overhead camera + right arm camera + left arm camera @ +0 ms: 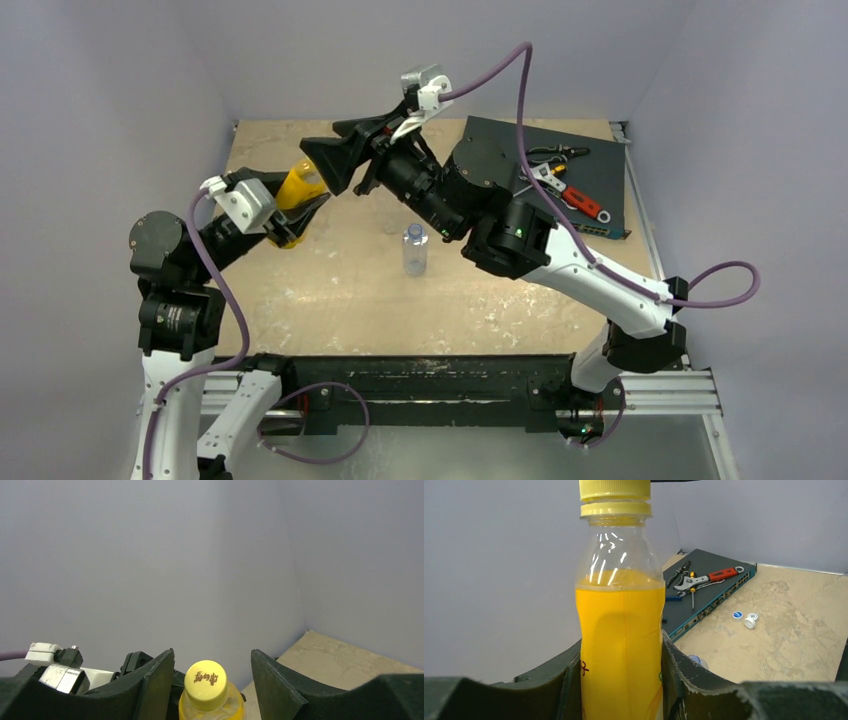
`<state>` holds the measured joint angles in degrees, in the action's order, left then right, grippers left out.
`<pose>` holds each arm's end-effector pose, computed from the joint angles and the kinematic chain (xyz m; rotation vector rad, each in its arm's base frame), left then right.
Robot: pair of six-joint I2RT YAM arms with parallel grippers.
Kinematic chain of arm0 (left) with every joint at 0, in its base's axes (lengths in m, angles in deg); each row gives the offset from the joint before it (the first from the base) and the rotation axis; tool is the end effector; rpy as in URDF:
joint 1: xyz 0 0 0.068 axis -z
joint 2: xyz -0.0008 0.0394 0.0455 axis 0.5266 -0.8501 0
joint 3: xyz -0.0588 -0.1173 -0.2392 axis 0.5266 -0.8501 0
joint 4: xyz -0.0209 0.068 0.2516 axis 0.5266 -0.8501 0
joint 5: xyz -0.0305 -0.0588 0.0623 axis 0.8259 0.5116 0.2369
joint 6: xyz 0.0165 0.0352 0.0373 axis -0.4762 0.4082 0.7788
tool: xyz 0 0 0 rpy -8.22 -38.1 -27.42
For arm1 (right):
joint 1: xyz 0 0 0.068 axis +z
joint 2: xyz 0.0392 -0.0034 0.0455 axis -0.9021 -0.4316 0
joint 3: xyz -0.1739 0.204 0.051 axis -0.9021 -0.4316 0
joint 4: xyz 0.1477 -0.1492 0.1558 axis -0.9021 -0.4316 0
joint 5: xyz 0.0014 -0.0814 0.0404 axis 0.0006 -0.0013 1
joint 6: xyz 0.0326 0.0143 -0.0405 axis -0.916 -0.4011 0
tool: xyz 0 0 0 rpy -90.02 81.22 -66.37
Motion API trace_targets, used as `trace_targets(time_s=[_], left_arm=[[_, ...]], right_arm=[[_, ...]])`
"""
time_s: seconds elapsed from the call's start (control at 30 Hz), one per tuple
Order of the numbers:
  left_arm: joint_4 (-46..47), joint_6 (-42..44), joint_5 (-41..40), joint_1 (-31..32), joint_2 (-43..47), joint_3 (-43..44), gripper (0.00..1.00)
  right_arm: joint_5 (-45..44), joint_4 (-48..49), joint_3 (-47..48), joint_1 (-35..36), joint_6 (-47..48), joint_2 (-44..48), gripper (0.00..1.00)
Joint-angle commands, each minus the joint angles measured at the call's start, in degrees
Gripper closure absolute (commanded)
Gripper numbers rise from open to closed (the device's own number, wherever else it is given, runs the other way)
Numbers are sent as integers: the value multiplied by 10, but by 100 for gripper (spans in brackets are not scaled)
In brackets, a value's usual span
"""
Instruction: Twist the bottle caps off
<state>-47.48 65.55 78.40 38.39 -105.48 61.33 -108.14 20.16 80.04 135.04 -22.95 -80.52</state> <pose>0.1025 -0.0357 0.4741 0.7699 1.2058 -0.4723 0.1206 0.3057 0.5676 -0.3242 1.2826 1.0577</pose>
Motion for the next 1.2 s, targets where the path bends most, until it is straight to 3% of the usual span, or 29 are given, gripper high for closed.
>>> trace_targets(time_s=[0.0,0.3,0.43,0.57,0.63,0.7,0.83,1.03,1.17], left_arm=[[13,-10,-14,-3,-6,7,100],[16,-17,-14,-3,-7,6,100],[16,-20,-8,-2,-5,6,100],[16,-20,-7,-3,-5,7,100],[16,-22,-3,-3,-6,7,100],[15,-25,3,-3,-5,7,100],[19,-45,32,-3,-7,8,100],[48,-168,179,-3,-31,40,100],[187,-358,272,-3,-49,42,100]], right_arm=[[-6,15,2,4,-10,-3,39],[-12,7,8,4,-5,-12,41],[-21,29,-11,4,-1,-1,56],[-24,30,-11,4,1,3,87],[-17,40,-21,4,3,10,95],[1,55,-31,4,6,19,100],[76,83,-59,4,15,43,100],[249,168,-148,-6,42,128,100],[361,219,-194,-23,21,166,100]])
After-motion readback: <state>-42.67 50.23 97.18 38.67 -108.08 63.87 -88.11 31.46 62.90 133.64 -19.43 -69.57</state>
